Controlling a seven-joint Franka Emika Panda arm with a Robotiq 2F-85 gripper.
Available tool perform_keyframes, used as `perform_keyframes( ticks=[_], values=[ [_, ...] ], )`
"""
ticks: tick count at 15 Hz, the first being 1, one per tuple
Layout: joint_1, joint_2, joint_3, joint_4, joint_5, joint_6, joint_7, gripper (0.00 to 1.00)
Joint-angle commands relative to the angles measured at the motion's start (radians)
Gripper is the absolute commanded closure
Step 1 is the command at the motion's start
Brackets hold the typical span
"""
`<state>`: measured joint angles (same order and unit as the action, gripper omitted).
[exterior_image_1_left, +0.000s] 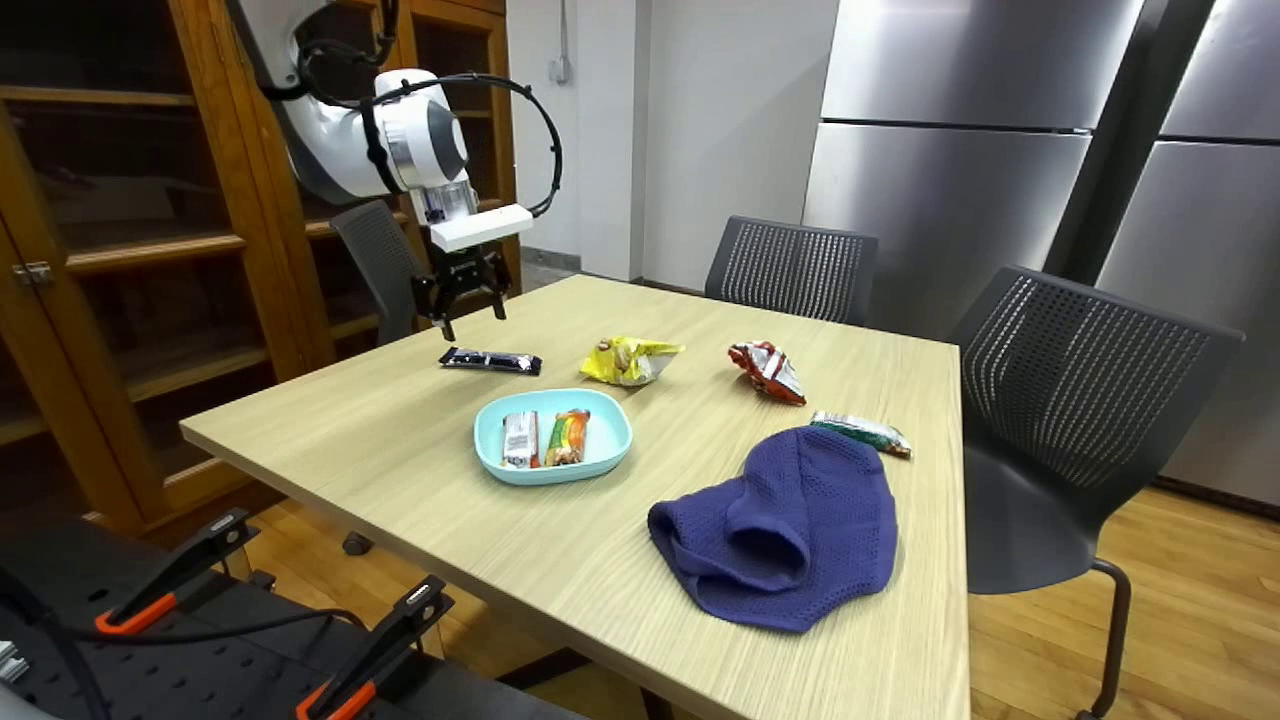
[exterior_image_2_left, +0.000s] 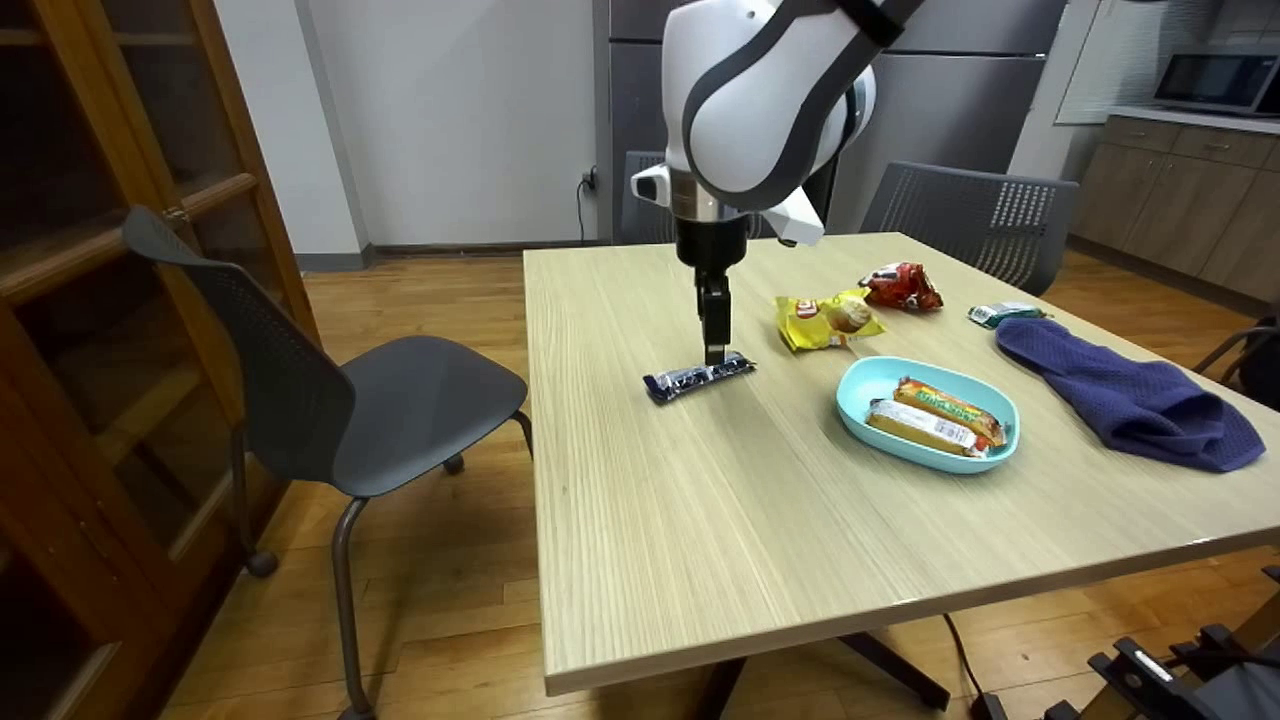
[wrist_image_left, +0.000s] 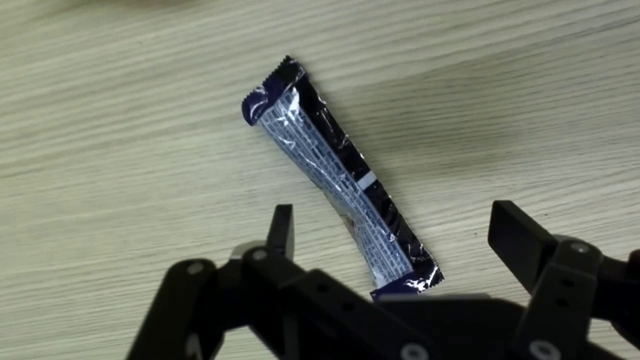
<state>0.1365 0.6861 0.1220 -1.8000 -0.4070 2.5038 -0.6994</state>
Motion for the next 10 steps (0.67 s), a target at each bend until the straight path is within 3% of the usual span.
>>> perform_keyframes(
  ticks=[1,10],
  values=[
    [-0.04,0.064,0.044,0.064,0.006,0.021,-0.142,0.0],
    [-0.099,0.155,0.078,0.158,0.073,-0.018,-0.436,0.0]
  ],
)
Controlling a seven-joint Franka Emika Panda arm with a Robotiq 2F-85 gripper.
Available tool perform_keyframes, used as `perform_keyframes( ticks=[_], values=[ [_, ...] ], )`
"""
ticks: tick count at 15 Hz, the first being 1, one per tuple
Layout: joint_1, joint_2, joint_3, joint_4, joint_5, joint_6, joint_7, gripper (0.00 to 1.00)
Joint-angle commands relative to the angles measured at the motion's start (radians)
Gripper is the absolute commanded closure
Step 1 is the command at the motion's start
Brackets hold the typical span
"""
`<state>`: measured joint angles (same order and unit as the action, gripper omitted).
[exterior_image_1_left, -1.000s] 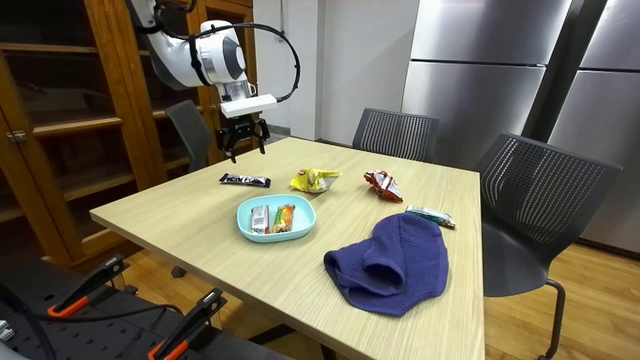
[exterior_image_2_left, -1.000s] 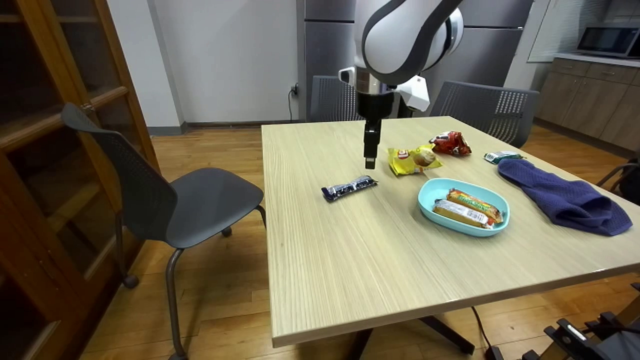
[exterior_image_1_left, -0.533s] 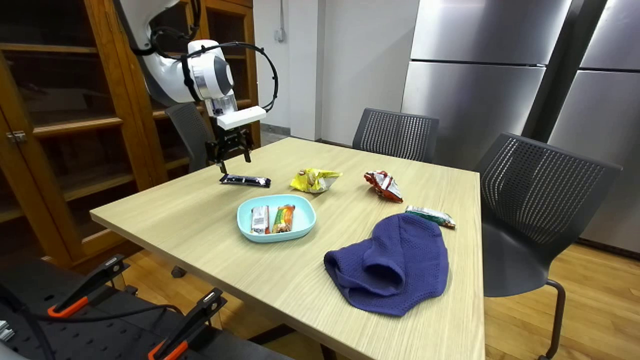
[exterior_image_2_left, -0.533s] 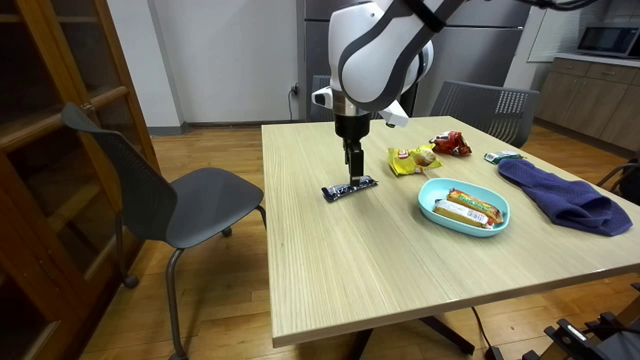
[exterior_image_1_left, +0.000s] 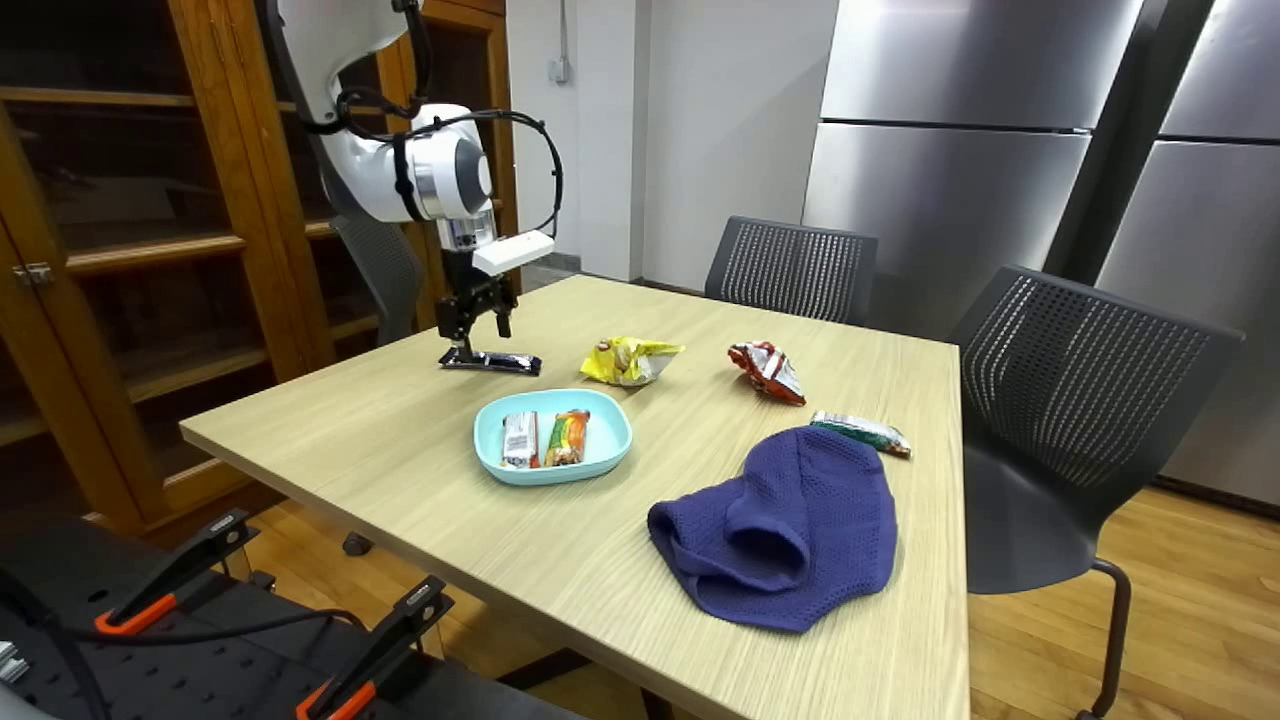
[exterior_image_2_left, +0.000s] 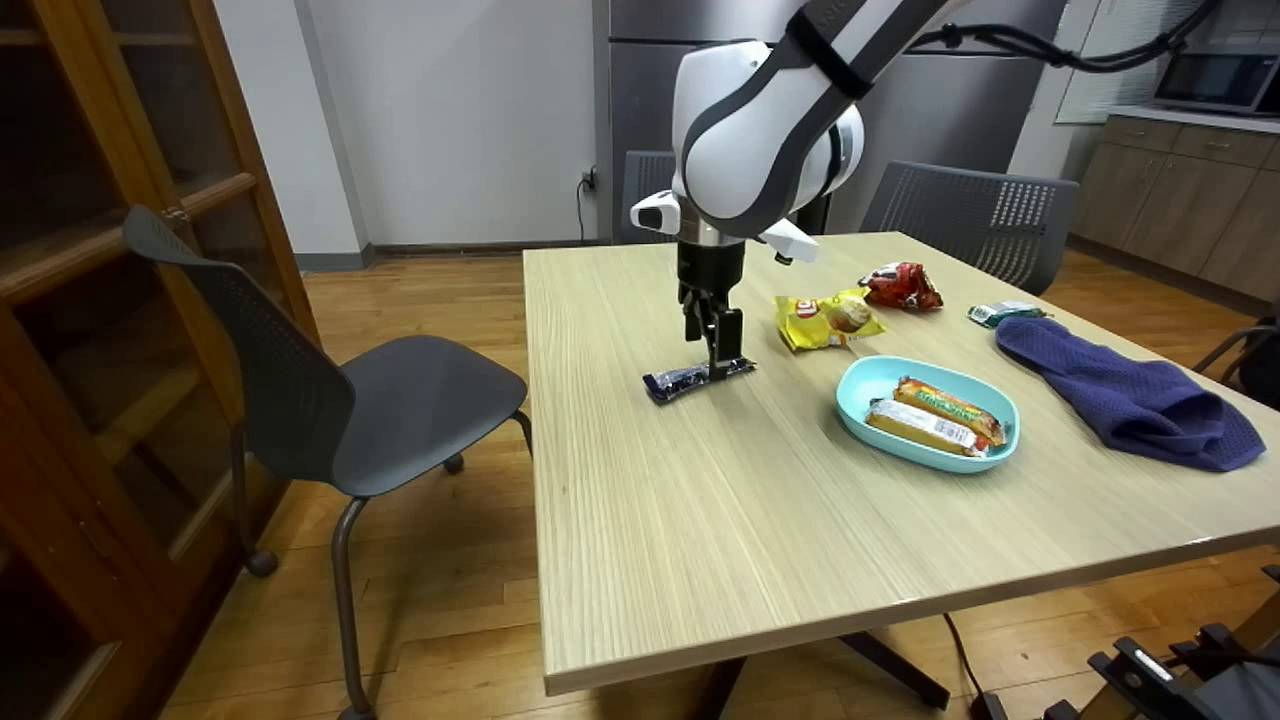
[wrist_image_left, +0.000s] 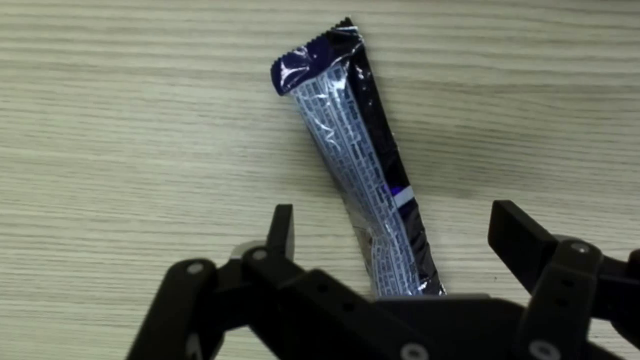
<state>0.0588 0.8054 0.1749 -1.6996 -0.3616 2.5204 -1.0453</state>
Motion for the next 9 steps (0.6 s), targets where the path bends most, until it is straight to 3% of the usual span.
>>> perform_keyframes(
  ticks=[1,8,9],
  values=[
    [-0.021,0.044,0.024,0.066,0.034,-0.04,-0.108,0.0],
    [-0.015,0.07,0.02,0.086,0.06,-0.055,-0.173,0.03],
    [-0.013,0.072,0.018,0.089,0.061,-0.056,-0.175,0.27]
  ],
)
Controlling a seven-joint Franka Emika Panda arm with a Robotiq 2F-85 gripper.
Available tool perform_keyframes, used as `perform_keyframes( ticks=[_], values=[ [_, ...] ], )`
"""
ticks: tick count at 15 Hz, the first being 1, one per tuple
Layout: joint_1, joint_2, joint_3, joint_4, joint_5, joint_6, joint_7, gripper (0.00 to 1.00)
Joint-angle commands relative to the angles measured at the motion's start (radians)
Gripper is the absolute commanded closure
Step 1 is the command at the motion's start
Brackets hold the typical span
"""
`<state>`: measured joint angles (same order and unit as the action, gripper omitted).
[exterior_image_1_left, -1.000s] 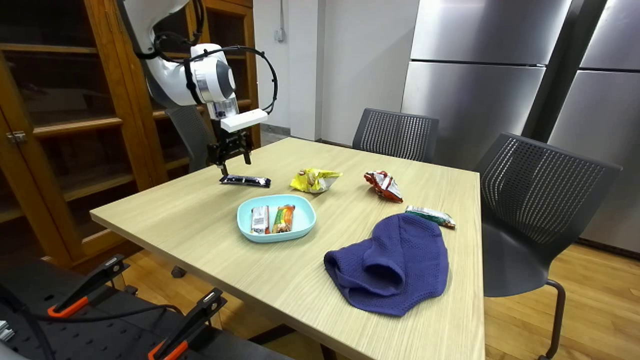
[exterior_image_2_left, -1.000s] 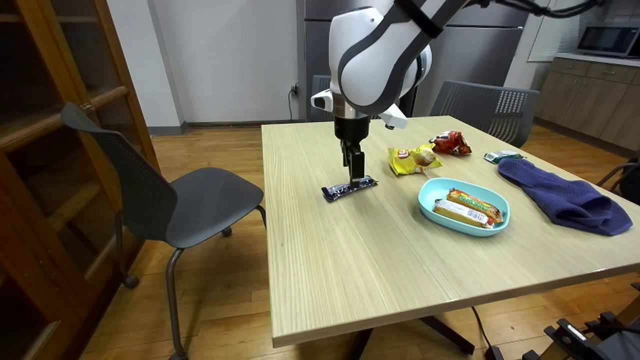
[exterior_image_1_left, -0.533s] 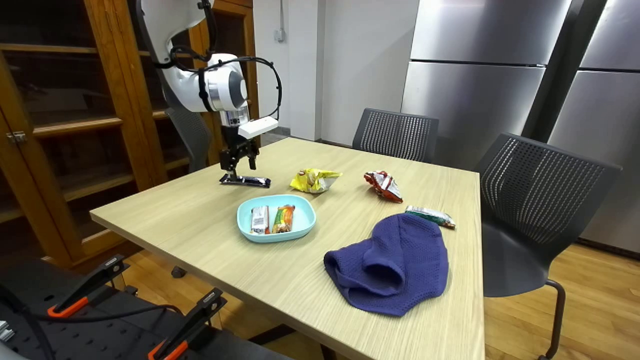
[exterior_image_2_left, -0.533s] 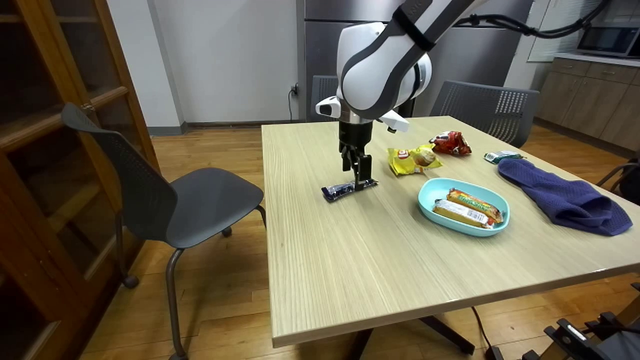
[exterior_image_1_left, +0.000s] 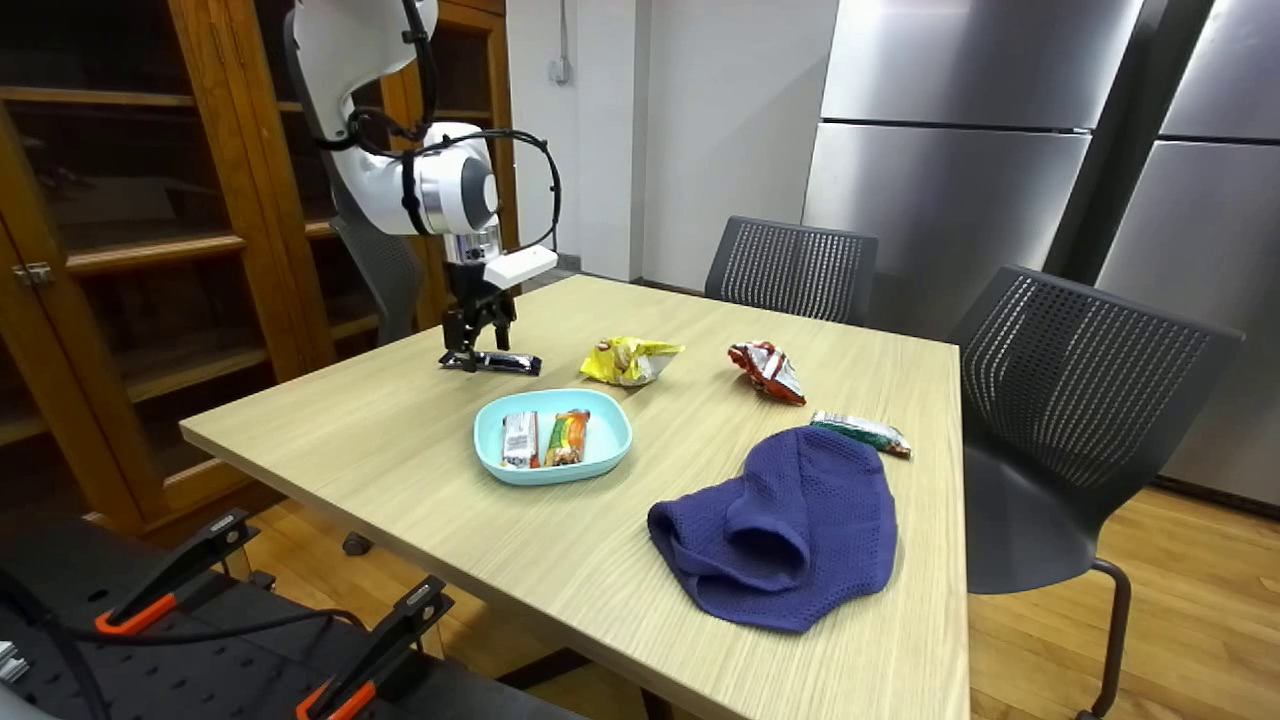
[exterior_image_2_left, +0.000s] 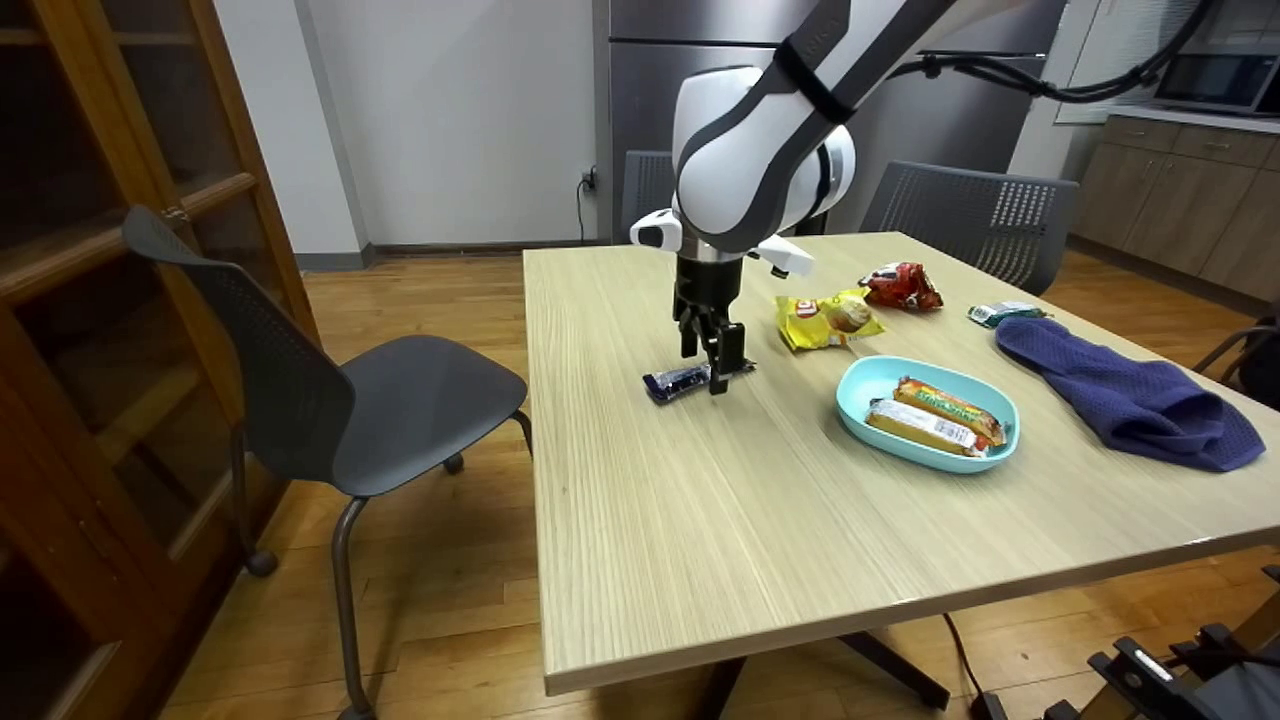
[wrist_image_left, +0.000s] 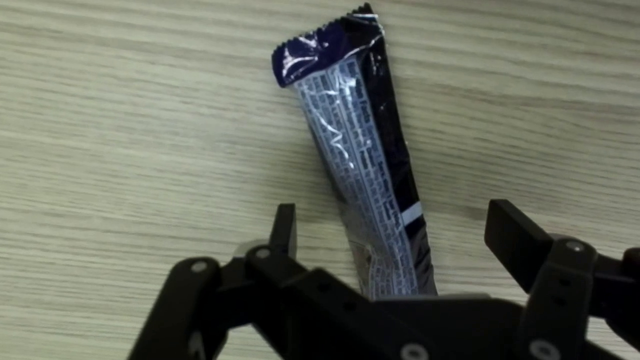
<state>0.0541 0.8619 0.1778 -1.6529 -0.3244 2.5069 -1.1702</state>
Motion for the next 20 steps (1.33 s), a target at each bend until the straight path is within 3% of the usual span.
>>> perform_keyframes(
  ticks=[1,2,11,14,20],
  values=[
    [-0.009,0.017,0.016,0.044,0.027,-0.045,-0.052,0.28],
    [-0.008,0.02,0.015,0.047,0.029,-0.047,-0.055,0.29],
    [-0.001,0.003,0.011,0.045,0.038,-0.06,-0.054,0.98],
    [0.001,-0.026,0.012,0.022,0.045,-0.055,-0.036,0.95],
    [0.056,-0.125,-0.043,-0.019,0.047,-0.125,0.169,0.95]
  ],
)
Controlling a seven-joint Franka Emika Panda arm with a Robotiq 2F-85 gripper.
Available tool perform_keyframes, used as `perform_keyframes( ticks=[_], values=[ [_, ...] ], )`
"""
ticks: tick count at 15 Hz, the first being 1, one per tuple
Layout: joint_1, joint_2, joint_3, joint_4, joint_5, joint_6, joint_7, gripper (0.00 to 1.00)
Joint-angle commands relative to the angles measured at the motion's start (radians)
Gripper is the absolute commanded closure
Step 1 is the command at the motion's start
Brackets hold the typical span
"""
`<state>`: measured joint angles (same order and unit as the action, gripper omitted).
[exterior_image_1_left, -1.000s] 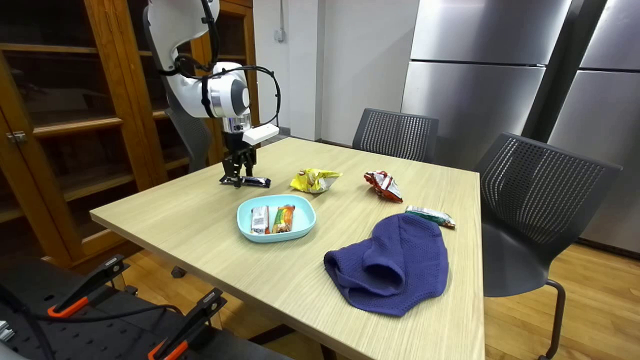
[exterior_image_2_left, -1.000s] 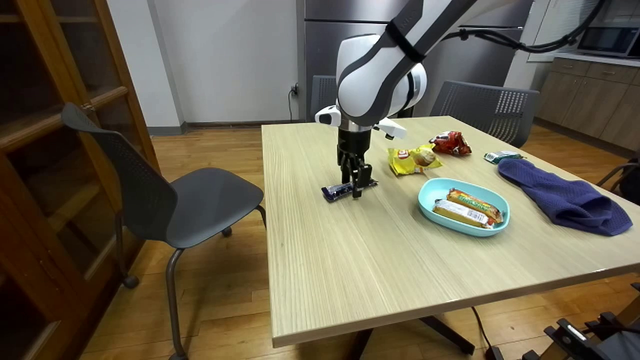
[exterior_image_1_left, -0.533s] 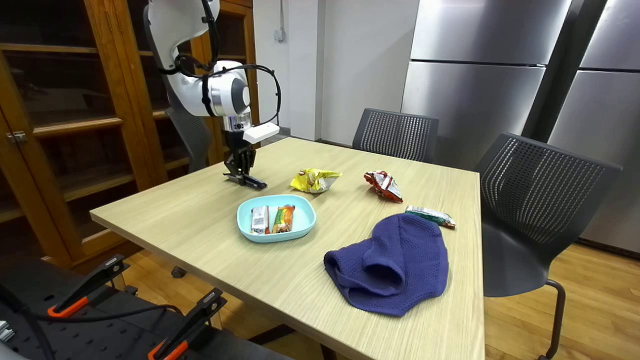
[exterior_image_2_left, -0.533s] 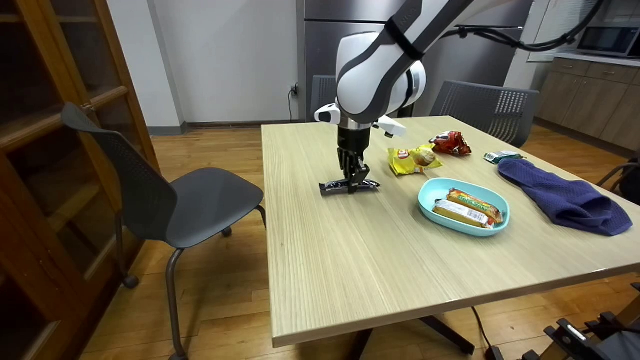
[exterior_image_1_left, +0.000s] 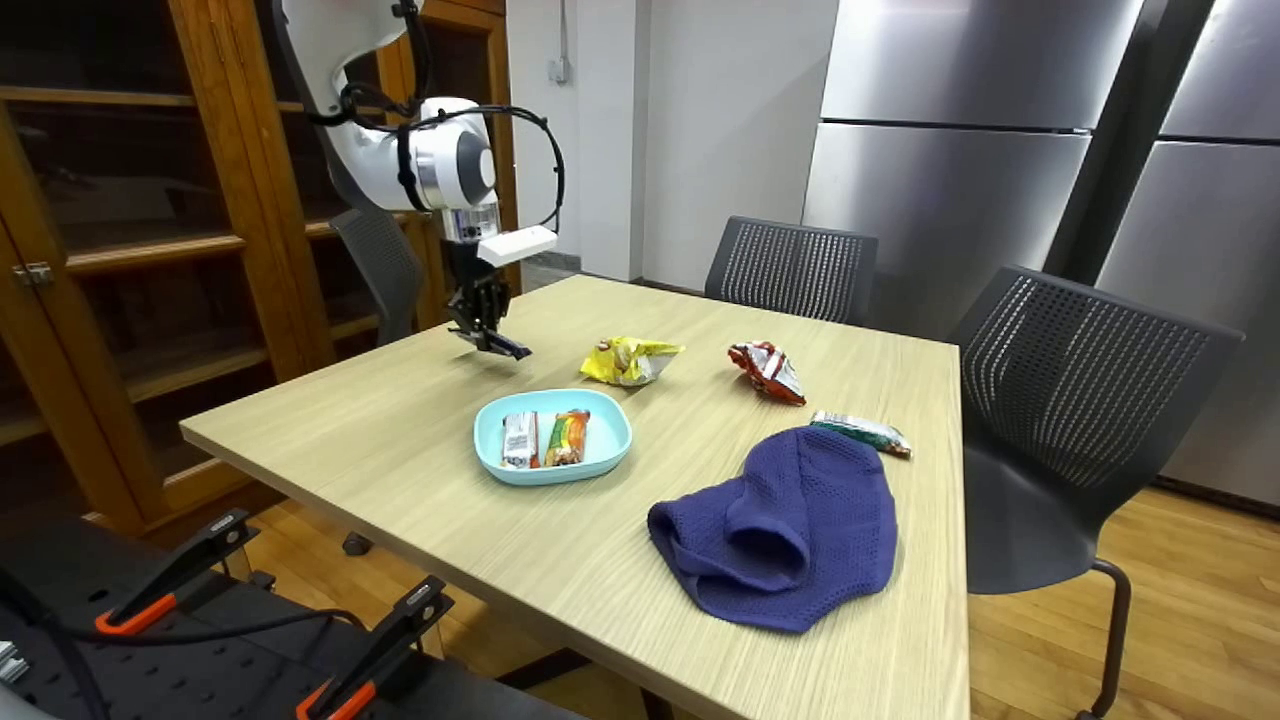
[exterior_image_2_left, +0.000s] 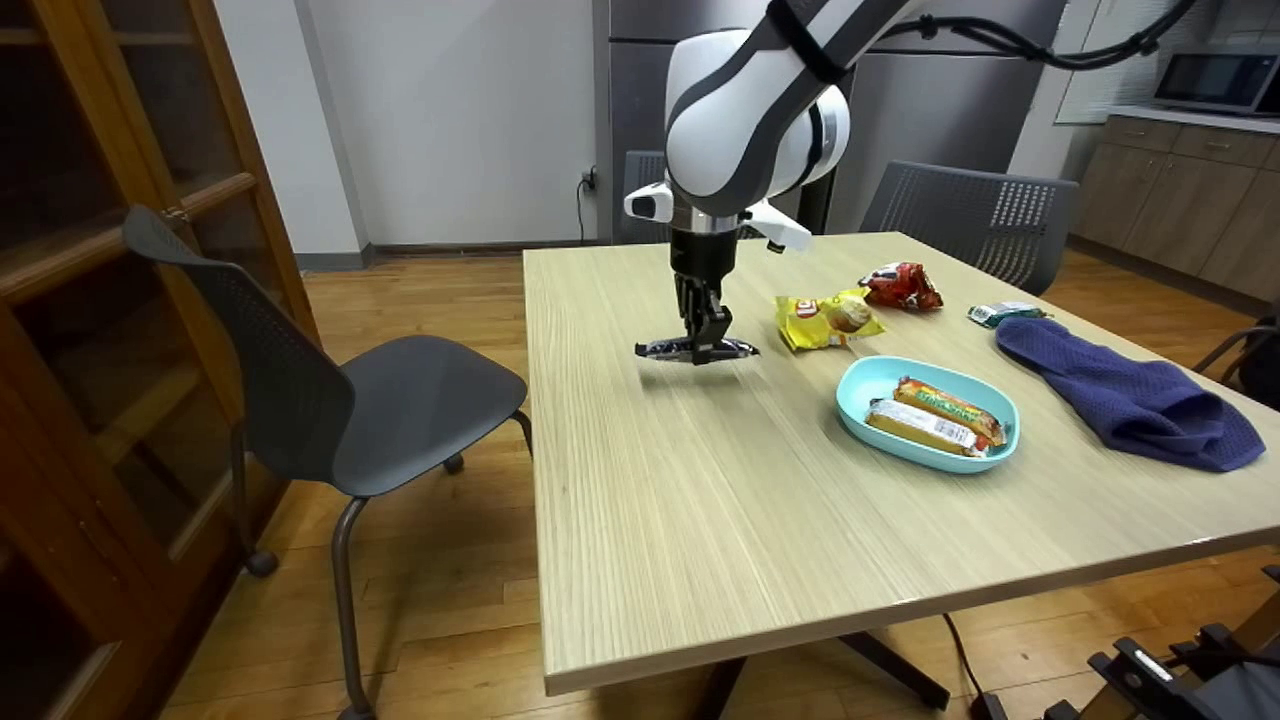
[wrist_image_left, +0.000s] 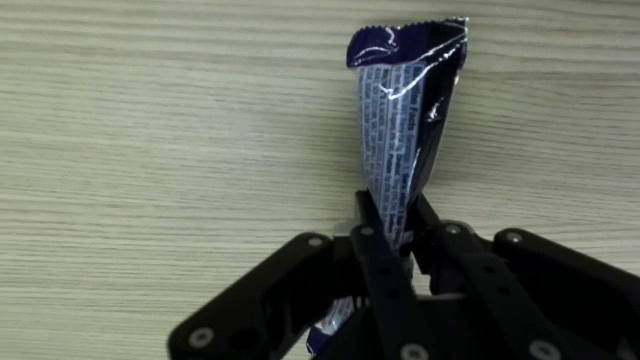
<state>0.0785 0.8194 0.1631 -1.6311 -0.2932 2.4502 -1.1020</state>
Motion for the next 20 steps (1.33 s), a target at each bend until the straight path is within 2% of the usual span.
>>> perform_keyframes(
  ticks=[1,3,9,13,16,20],
  values=[
    [0.033,-0.099,-0.032,-0.048,0.022,-0.084,0.145,0.95],
    [0.02,-0.132,-0.024,-0.072,0.043,-0.1,0.212,0.95],
    [0.006,-0.229,-0.024,-0.212,0.088,-0.03,0.379,0.95],
    [-0.018,-0.303,-0.026,-0.358,0.085,0.069,0.481,0.95],
    [-0.044,-0.362,-0.037,-0.47,0.062,0.135,0.494,0.95],
    [-0.099,-0.432,-0.061,-0.6,0.042,0.205,0.448,0.95]
  ],
)
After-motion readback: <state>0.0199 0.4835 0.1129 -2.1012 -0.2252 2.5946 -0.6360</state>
